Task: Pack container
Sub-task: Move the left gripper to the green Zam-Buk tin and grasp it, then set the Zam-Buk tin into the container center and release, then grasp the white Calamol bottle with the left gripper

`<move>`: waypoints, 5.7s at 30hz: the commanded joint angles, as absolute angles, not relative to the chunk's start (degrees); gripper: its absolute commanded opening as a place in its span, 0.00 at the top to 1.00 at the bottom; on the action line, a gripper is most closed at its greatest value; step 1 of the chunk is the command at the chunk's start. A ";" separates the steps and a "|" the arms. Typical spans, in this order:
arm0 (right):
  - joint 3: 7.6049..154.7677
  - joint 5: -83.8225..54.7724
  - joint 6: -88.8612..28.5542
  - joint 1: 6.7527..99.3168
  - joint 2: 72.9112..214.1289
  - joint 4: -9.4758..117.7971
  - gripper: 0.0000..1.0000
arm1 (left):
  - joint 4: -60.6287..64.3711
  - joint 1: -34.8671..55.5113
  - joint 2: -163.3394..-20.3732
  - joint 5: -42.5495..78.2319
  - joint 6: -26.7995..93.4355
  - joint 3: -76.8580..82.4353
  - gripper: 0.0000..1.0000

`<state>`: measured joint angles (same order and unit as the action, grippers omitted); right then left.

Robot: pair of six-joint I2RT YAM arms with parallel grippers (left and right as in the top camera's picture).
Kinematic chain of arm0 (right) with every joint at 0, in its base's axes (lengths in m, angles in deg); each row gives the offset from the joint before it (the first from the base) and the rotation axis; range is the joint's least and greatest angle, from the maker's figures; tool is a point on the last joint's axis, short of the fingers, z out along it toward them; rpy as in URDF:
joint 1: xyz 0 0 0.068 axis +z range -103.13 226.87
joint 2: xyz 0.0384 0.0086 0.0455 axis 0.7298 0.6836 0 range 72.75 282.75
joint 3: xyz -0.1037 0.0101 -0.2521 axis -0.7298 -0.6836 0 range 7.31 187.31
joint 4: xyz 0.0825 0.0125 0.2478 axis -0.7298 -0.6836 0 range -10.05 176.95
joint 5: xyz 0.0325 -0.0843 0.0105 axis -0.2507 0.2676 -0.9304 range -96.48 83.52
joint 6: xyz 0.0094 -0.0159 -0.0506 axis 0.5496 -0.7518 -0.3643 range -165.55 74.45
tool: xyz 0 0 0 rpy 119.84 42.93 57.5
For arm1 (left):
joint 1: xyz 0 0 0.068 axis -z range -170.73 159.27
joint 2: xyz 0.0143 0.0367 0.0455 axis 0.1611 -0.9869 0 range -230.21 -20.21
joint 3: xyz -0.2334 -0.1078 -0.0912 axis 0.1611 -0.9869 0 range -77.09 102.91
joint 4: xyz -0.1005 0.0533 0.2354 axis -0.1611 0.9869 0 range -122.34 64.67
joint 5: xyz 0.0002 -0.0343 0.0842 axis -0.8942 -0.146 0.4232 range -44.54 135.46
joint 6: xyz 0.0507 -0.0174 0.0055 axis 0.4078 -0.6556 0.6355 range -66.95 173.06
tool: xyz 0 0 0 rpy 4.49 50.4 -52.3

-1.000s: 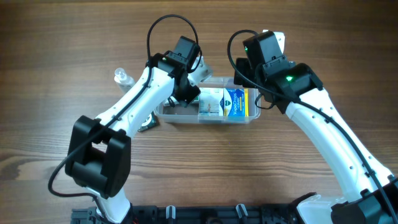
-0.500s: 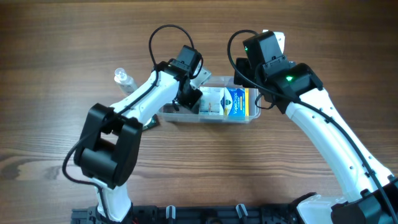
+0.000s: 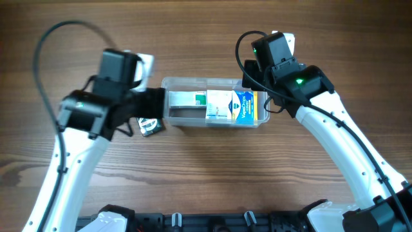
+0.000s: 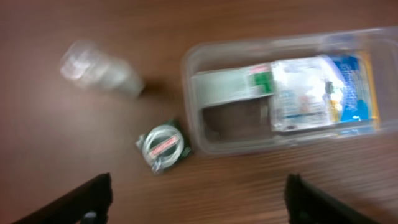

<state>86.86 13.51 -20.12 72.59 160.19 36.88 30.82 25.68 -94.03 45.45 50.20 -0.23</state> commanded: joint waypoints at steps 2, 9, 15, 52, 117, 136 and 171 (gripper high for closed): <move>87.08 14.49 -20.08 72.65 160.67 37.19 0.00 | 37.12 18.35 -95.60 46.74 30.29 -4.99 0.25; 87.08 14.49 -20.06 72.65 160.67 37.19 0.00 | 23.54 16.74 -97.68 47.02 22.03 -21.23 0.19; 87.08 14.47 -20.06 72.67 160.67 37.19 0.00 | 13.77 16.76 -100.83 47.33 22.36 -26.96 0.19; 87.08 14.49 -20.08 72.65 160.67 37.19 0.00 | 3.11 16.87 -115.08 47.30 27.36 -27.70 0.13; 87.08 12.26 -11.05 33.31 160.62 32.49 0.00 | -5.96 46.29 -125.09 45.34 30.05 -3.13 0.55; 87.08 12.24 -11.03 33.31 160.62 32.49 0.00 | 12.68 41.70 -111.71 50.78 30.12 11.79 0.22; 87.08 12.24 -11.03 33.31 160.62 32.49 0.00 | 26.58 8.78 -126.77 45.21 39.82 11.75 0.74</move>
<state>86.86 12.79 -12.14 33.27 160.19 32.34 26.01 9.09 -126.82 45.45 39.27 11.77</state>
